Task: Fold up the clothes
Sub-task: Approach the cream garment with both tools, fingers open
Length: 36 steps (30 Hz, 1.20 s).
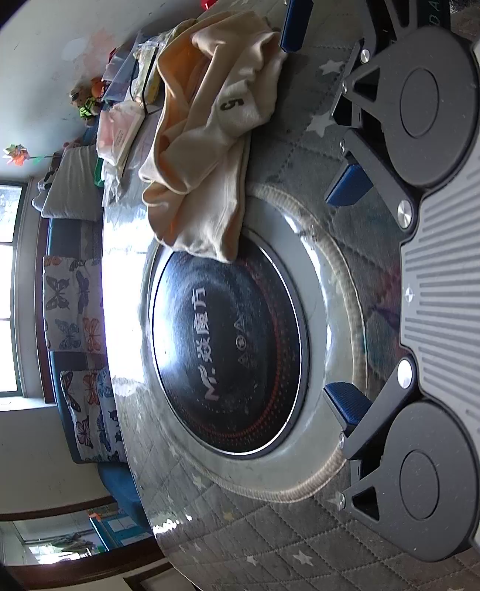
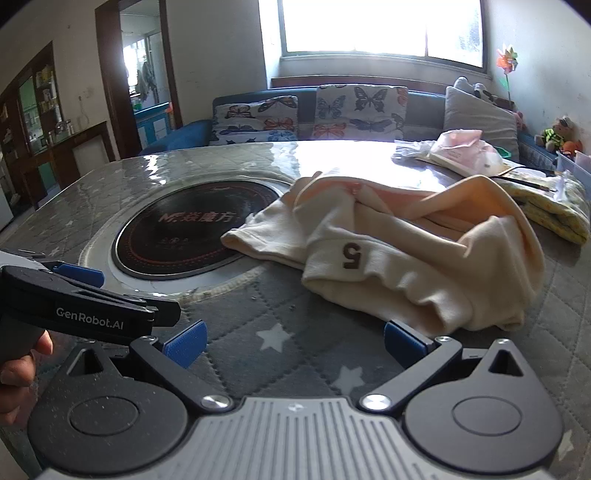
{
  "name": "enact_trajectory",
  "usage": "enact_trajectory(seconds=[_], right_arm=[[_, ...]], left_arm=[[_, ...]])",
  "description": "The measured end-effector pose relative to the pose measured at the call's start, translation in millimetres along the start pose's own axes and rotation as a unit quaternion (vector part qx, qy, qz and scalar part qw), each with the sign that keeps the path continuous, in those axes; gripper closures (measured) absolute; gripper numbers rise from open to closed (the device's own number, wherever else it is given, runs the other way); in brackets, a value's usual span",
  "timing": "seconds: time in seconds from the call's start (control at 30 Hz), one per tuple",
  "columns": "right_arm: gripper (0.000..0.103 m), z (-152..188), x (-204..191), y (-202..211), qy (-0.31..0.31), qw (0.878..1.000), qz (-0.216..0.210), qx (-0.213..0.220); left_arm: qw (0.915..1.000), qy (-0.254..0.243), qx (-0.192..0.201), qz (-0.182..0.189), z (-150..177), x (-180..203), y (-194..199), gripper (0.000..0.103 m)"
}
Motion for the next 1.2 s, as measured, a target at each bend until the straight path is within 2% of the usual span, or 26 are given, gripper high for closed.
enact_trajectory(seconds=[0.47,1.2], right_arm=[[0.0,-1,22,7,-0.019,1.0,0.02,0.004],[0.0,-5,51,6,-0.049,0.998,0.033,0.007]], left_arm=[[0.9994,-0.028,0.001,0.02,-12,27,-4,0.0],[0.9977,-0.058,-0.013,0.031,-31,51,-18,0.0]])
Point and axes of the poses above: each gripper's, at about its wrist camera, not at the fingertips, and y roughly against the way its jaws point, x to its right, z to its underside, the point moved 7 cm from there along -y, roughly the way its jaws point, and after that the axes turned 2 degrees about -x, right-handed, at the moved point
